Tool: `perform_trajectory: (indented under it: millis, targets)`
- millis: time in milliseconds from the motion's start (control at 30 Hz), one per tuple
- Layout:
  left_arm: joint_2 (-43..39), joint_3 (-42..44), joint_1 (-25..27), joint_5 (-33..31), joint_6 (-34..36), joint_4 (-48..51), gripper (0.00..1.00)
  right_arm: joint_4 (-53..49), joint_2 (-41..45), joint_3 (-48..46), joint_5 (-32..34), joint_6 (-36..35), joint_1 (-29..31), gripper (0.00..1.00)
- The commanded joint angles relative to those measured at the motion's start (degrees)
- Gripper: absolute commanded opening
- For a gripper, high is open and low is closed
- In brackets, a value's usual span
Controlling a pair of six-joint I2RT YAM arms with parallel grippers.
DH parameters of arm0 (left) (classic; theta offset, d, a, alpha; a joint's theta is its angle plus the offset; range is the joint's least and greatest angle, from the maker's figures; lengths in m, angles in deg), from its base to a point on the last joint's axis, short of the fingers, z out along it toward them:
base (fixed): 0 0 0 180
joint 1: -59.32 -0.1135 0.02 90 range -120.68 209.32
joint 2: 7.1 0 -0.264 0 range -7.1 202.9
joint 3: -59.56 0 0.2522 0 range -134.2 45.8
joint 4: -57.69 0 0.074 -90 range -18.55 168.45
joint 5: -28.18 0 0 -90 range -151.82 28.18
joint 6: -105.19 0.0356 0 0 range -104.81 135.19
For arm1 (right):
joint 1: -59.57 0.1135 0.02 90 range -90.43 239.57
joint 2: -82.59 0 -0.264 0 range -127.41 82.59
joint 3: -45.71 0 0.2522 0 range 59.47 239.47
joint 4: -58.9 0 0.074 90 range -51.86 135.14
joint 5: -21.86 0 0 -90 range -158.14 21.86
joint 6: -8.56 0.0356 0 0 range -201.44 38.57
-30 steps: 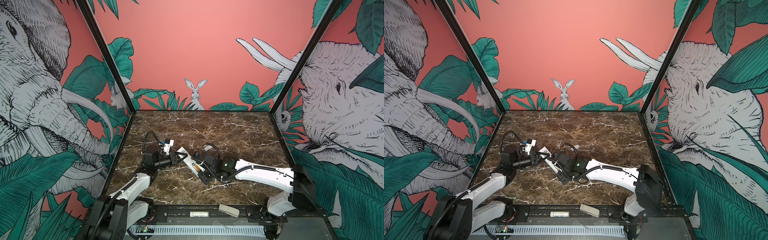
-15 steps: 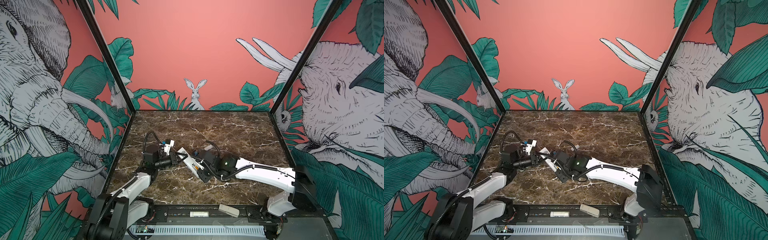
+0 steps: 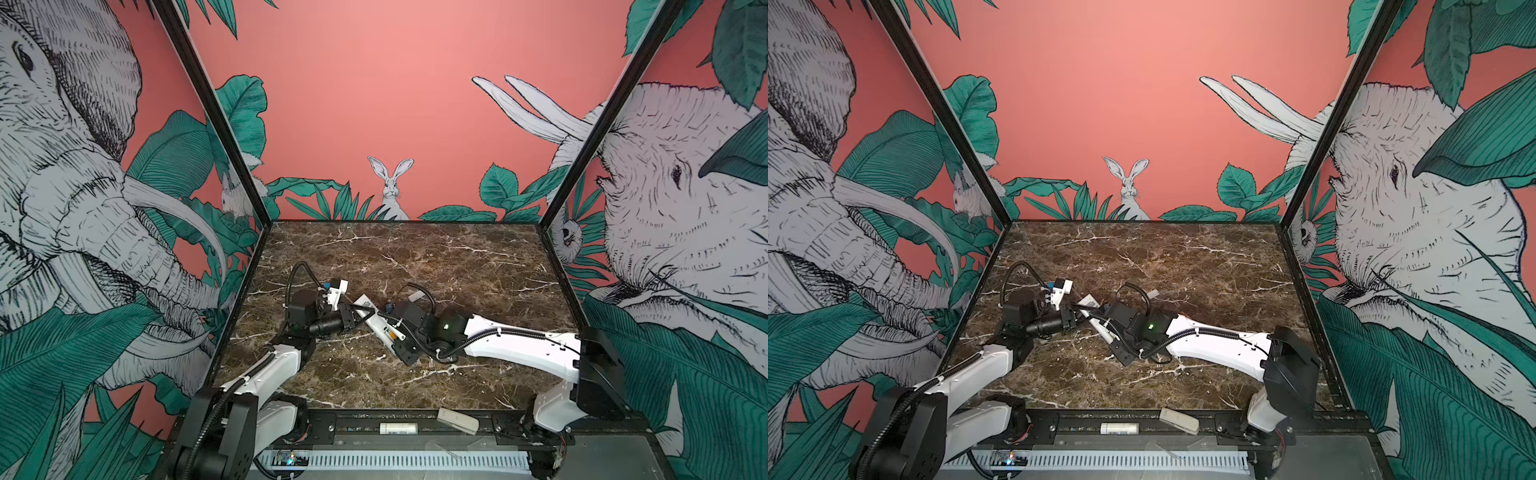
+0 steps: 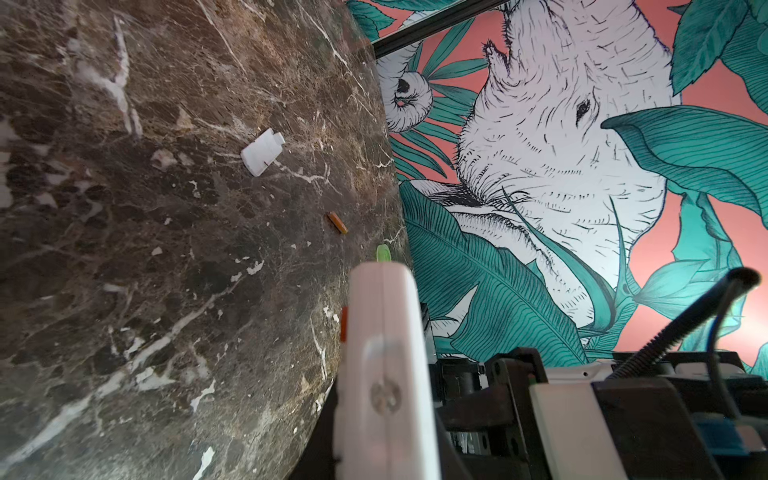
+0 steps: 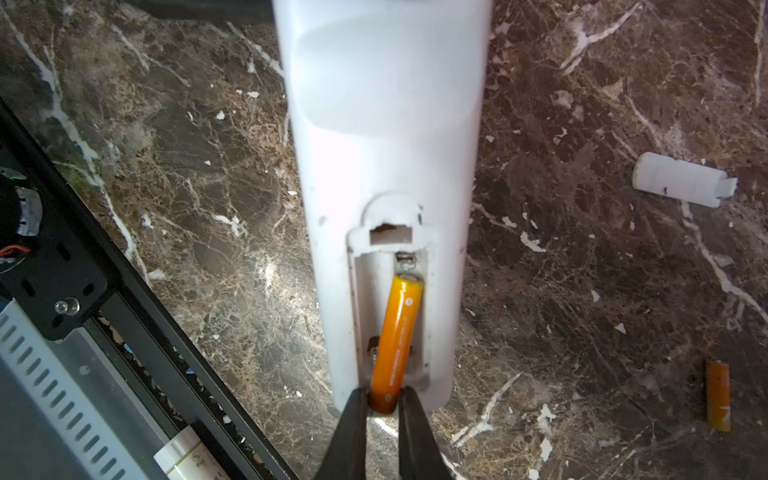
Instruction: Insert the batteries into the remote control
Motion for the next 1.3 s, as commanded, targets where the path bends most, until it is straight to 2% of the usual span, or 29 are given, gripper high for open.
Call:
perform_trajectory:
  millis: [0, 1267]
  targets:
    - [-0.2, 0.4, -0.4, 1.5, -0.5, -2.5, 0.0, 0.3, -0.7, 1.5, 0.7, 0.0, -0.4, 0.14]
    - [0.7, 0.3, -0.4, 4.6, -4.7, -5.7, 0.0, -0.9, -6.4, 3.0, 1.2, -1.6, -5.1, 0.09]
